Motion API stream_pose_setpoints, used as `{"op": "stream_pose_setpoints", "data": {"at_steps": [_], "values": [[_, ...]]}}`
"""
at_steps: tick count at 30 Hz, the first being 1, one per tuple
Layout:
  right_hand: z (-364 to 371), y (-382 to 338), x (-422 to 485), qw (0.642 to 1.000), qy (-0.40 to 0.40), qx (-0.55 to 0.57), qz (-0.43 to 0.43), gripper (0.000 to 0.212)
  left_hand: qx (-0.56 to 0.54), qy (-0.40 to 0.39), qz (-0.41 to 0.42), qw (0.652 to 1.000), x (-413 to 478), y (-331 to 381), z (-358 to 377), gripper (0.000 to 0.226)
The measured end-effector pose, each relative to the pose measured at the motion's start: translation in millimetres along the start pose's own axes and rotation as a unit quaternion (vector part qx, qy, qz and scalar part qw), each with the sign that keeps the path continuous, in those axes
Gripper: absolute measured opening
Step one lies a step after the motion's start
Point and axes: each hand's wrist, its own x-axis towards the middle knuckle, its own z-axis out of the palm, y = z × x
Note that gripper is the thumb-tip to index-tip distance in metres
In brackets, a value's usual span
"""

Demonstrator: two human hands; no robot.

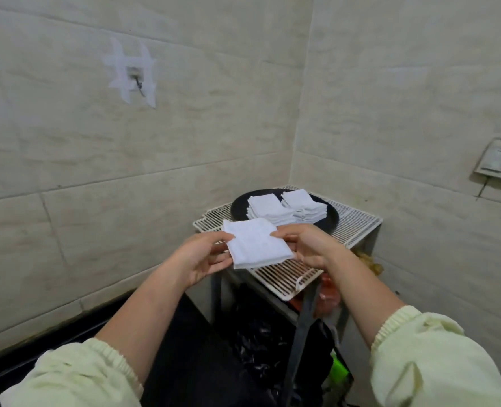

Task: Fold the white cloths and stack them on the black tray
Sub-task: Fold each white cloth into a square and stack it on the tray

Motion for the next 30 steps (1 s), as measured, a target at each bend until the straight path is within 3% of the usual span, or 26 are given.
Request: {"op": "stream_pose_setpoints", "data": {"at_steps": [6,9,12,16,23,27,30], "values": [[-71.0,-49.1,83.8,0.999,-0.027,-0.021,0.016,0.025,-0.014,0.048,0.013,0.999,80.2,20.9,62.6,0.002],[-98.8,-69.9,120.4,0.998,-0.046,-0.038,0.022,0.015,-0.008,0.069,0.011,0.997,115.5,31.0,85.8,0.003],[-116.1,-87.2,151.8,0.996,-0.061,-0.066,0.014,0.024,0.005,0.092,0.020,0.996,145.5,41.8,99.2,0.009],[-124.7,-104.4,183.2,0.989,-0.062,-0.133,-0.006,0.019,0.021,0.128,0.036,0.991,176.1,50.4,111.1,0.008],[-127.1,-108.9,223.5,0.972,-0.024,-0.225,-0.057,0.030,0.040,0.221,0.061,0.973,217.0,47.7,116.2,0.007],[-119.2,-100.8,237.8,0.945,0.000,-0.316,-0.085,0.038,0.050,0.257,0.081,0.962,226.9,38.7,115.6,0.020],[-115.5,-91.4,246.7,0.926,-0.002,-0.364,-0.097,0.033,0.054,0.279,0.091,0.954,229.8,30.4,112.8,0.016]]}}
